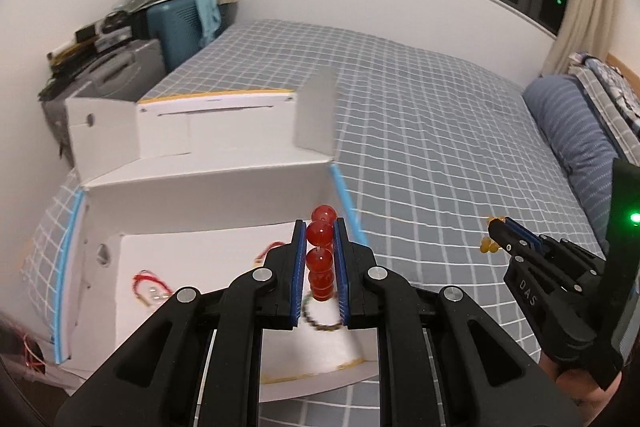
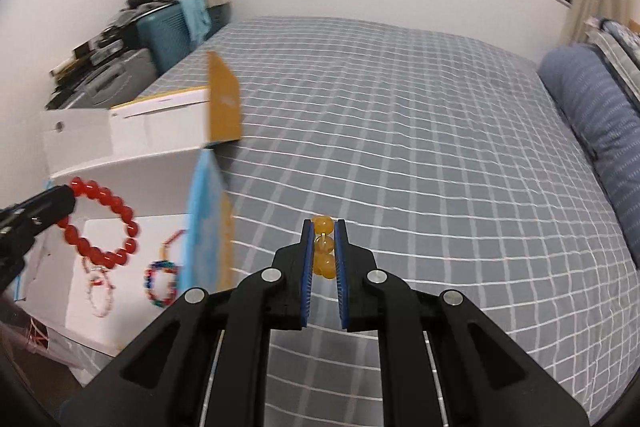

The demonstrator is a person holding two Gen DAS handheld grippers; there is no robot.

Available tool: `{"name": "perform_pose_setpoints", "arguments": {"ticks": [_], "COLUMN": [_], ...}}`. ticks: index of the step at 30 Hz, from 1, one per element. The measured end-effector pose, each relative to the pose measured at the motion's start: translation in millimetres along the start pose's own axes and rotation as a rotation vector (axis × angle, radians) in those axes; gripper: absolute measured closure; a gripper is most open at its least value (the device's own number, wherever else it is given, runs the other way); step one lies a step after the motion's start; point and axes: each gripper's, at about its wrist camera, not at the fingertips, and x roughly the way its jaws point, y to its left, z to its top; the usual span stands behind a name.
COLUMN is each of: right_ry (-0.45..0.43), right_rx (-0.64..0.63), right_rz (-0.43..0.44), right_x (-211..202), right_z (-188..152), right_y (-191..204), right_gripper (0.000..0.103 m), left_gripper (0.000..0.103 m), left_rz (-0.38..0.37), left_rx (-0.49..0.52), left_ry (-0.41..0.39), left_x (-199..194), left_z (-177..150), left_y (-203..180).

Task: Organize jewelry
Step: 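Lift both held items and carry them over the white box, then open both tools to release the red and yellow beads into box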

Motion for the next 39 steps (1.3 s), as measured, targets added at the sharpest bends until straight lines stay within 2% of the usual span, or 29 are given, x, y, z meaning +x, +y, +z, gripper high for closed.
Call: {"name": "perform_pose_setpoints", "arguments": {"ticks": [10, 15, 22, 33, 34, 36, 37, 38, 39], "right_ry": [0.026, 0.062, 0.124, 0.159, 0.156, 0.128, 0.104, 0.084, 0.061], "right_rx": [-0.094, -0.118, -0.127, -0.136, -0.136, -0.143, -0.149, -0.152, -0.151], "right_rz": [0.096, 0.114, 0.104, 0.105, 0.099, 0.093, 0.089, 0.078, 0.072], "right_x": [15.4, 34.5, 63.2, 76.6, 76.7, 69.7, 63.6, 58.3, 51.7], "right_z": [-4.6, -11.6, -26.9, -35.8, -35.9, -35.5, -35.5, -35.4, -35.7], "right_y": [96.1, 124.7, 142.0, 155.0, 155.5, 156.4, 157.1, 156.2, 154.8], "right_gripper": [0.094, 0.094, 0.094, 0.092, 0.091, 0.063, 0.057, 0.047, 0.040], "left_gripper": [0.090, 0.090, 0.090, 0.089, 0.089, 0.084, 0.080, 0.071, 0.058], "left_rz": [0.080, 0.117, 0.130, 0.128, 0.133, 0.143, 0.145, 0.146, 0.147], "left_rx": [-0.056, -0.080, -0.096, -0.119, -0.120, -0.126, -0.126, -0.126, -0.126], "left_ry": [0.028, 0.057, 0.116, 0.144, 0.140, 0.129, 0.116, 0.105, 0.089], "left_x": [7.4, 18.6, 43.4, 55.0, 53.9, 48.8, 42.5, 37.3, 30.5], "left_z": [-13.7, -24.5, -41.2, -49.8, -50.5, -51.0, -51.4, -51.4, -51.8], "left_y": [65.6, 91.0, 116.8, 132.8, 134.0, 136.7, 137.4, 137.3, 137.3]}}
